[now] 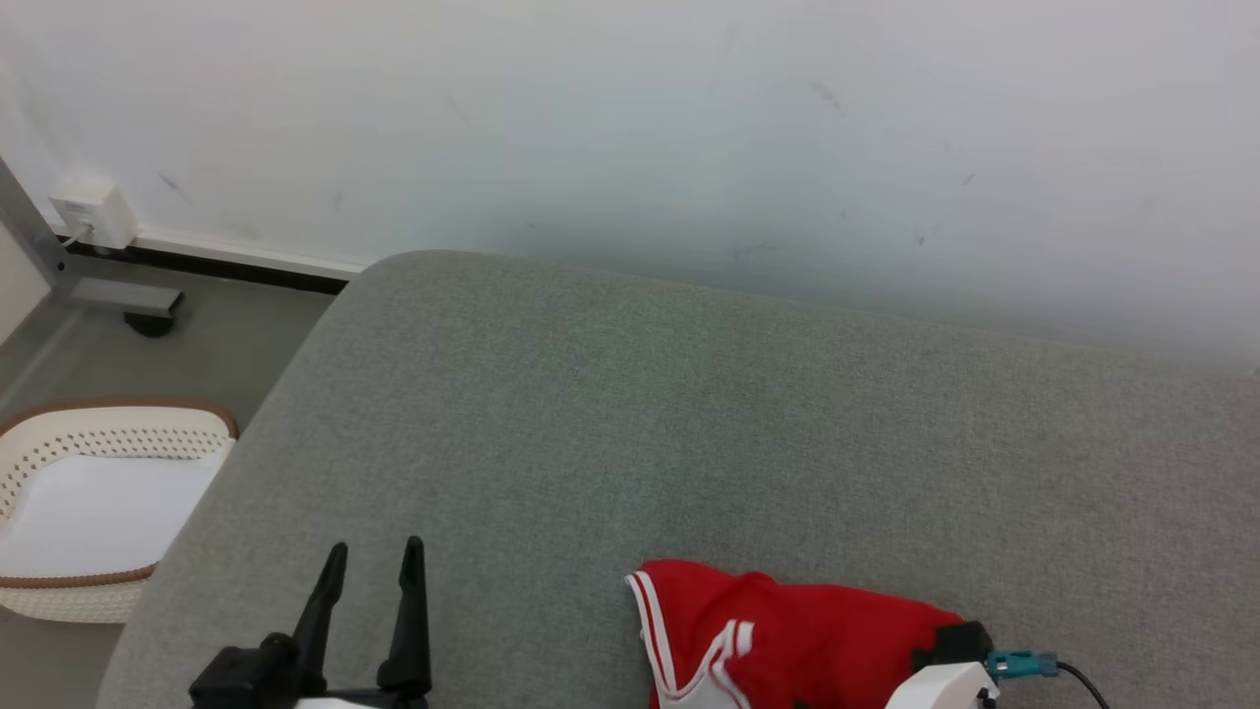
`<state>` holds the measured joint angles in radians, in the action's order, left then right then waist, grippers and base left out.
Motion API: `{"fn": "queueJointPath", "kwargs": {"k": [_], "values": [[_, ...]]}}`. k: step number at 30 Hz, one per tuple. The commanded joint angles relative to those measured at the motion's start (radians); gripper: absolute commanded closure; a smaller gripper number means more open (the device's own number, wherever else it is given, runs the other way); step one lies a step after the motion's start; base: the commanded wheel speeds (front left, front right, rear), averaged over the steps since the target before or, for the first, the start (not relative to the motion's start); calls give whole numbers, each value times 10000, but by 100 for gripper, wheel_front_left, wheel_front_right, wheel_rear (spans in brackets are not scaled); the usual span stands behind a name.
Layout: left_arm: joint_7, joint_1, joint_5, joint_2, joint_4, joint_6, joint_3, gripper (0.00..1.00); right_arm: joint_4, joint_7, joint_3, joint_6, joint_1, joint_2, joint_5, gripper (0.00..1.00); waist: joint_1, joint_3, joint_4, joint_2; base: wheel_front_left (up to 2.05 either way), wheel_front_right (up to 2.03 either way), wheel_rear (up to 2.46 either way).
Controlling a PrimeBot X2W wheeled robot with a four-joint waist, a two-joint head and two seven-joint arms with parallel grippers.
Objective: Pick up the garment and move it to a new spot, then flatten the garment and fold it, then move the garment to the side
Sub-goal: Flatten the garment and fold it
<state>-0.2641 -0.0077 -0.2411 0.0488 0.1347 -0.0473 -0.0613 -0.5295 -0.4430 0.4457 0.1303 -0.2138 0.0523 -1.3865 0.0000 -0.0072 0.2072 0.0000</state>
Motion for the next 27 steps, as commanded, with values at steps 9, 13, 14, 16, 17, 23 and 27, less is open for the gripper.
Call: {"fn": "queueJointPath", "kwargs": {"k": [9, 13, 14, 16, 17, 23, 27], "values": [[2, 183, -48, 38, -9, 94, 30, 0, 1304, -1103, 1931, 4, 430, 118, 618, 100, 0, -73, -55, 0, 0, 0, 0], [2, 189, -65, 37, -87, 131, 62, 0, 2361, -827, 1799, 4, 564, 331, 952, 100, 0, -113, -340, 0, 0, 0, 0], [2, 196, -63, 38, -110, 130, 80, 0, 2696, -687, 1691, 4, 580, 371, 1002, 100, 0, -120, -435, 0, 0, 0, 0], [2, 202, -55, 38, -149, 124, 106, 0, 3331, -478, 1457, 4, 651, 528, 1093, 100, 0, -137, -638, 0, 0, 0, 0], [2, 203, -47, 40, -173, 114, 132, 0, 3616, -336, 1294, 4, 649, 664, 1216, 100, 0, -145, -752, 0, 0, 0, 0], [2, 145, -13, 40, -330, 142, 238, 0, 5289, 446, 163, 4, 559, 1392, 2025, 15, 0, -159, -1494, 0, 0, 0, 0], [2, 75, 67, 38, -450, 142, 376, 0, 6022, 1193, -744, 4, 532, 1843, 3041, 0, 0, -181, -1956, 0, 0, 0, 0]]}}
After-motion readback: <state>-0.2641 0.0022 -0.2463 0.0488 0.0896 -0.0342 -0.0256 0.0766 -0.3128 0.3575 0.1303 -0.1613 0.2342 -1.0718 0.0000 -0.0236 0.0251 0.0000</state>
